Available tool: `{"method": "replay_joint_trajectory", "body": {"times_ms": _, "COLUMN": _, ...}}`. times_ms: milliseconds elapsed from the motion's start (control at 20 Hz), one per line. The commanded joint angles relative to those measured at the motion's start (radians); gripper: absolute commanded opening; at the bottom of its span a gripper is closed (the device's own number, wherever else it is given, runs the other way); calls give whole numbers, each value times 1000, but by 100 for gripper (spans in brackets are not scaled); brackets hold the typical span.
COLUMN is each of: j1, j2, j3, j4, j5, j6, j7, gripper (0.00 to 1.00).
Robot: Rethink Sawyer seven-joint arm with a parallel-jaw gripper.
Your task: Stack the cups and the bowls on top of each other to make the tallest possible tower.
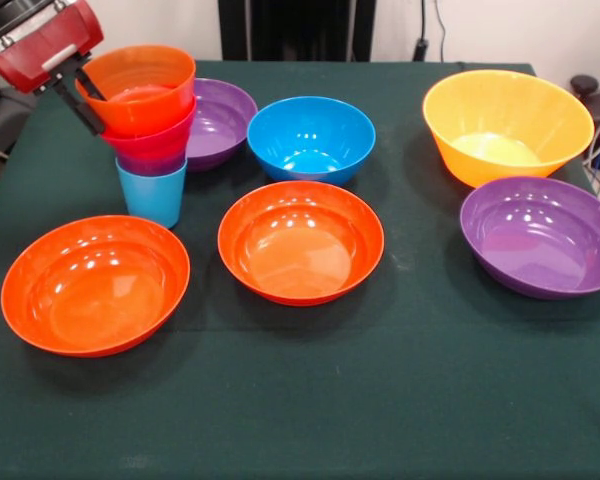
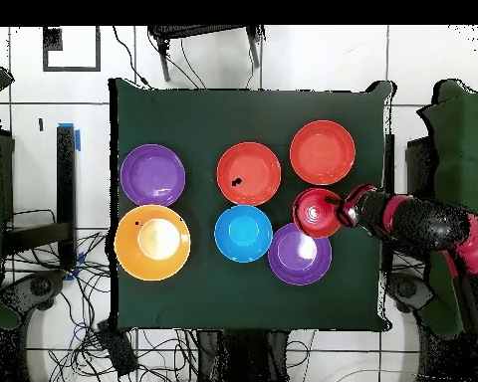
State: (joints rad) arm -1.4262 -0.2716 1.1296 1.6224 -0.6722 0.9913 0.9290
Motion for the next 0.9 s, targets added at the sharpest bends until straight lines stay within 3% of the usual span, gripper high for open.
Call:
{"method": "replay_joint_trajectory", "body": {"times_ms": 50, "j1": 41, "j2": 18, "j3": -40, "j4": 53, "j5": -13, "j6": -48, "j7": -123, "gripper": 0}}
{"method": "replay_joint_trajectory", "body": {"times_ms": 500, "j1": 50, "j2": 33, "j3": -29, "j4": 14, "j5": 0, "j6": -24, "j7": -181, "gripper": 0}}
{"method": "replay_joint_trajectory", "body": {"times_ms": 900, "j1": 49, "j2": 18, "j3": -22, "j4": 22, "j5": -3, "j6": -34, "j7": -172, "gripper": 0}}
